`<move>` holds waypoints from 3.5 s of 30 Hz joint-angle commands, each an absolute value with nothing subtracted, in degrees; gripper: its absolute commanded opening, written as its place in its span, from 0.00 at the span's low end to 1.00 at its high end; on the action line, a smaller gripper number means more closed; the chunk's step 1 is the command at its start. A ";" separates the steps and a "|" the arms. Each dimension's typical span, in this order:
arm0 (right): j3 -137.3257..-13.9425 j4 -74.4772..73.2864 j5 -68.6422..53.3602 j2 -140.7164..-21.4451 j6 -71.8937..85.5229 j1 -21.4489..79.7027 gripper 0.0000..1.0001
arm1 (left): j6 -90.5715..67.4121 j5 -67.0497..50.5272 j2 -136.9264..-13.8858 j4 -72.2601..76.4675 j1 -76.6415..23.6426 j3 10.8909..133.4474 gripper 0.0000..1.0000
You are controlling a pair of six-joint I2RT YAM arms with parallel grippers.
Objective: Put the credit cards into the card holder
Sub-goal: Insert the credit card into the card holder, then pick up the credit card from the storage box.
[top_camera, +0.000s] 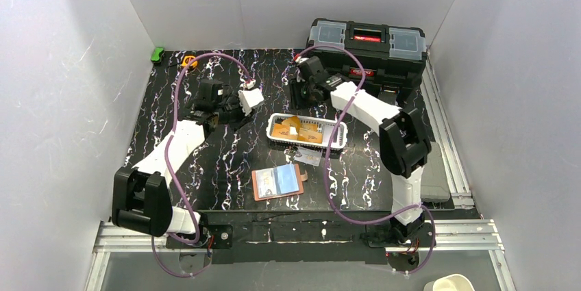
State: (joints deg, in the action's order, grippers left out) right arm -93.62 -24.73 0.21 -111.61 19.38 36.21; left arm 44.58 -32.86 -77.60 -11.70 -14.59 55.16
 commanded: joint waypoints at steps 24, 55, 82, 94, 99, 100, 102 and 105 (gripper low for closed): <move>-99.13 -17.26 -8.02 -123.72 18.71 43.55 0.53 | 35.82 -32.34 -75.83 -23.21 -12.22 59.81 0.28; -73.68 -17.36 1.43 -103.69 19.06 36.78 0.46 | 38.71 -33.33 -75.50 -23.73 -12.18 59.44 0.28; -77.21 -15.41 -4.06 -108.01 32.06 41.16 0.58 | 48.18 -41.69 -78.32 -16.53 -13.26 58.62 0.26; -66.70 -7.22 -10.54 -90.84 36.30 33.40 0.52 | 50.79 -38.38 -77.70 -6.22 -18.12 59.26 0.18; -52.54 27.05 -39.79 -95.36 67.65 18.81 0.01 | 59.04 -45.89 -72.01 -10.38 -18.18 55.45 0.50; -50.81 37.95 -42.60 -97.59 72.67 18.20 0.01 | 60.04 -47.43 -72.17 -13.62 -18.14 56.46 0.61; -55.66 25.35 -42.54 -98.59 66.53 19.21 0.01 | 65.49 -50.38 -73.07 -22.16 -18.19 59.33 0.96; -66.50 -4.49 -23.49 -94.89 41.39 26.43 0.01 | 71.99 -52.39 -72.65 -25.94 -18.18 60.15 0.98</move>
State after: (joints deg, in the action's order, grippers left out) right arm -56.42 13.61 -30.74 -98.61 56.66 17.63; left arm 61.32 -45.65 -73.03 -15.99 -18.22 58.39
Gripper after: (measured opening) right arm 0.021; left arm 0.970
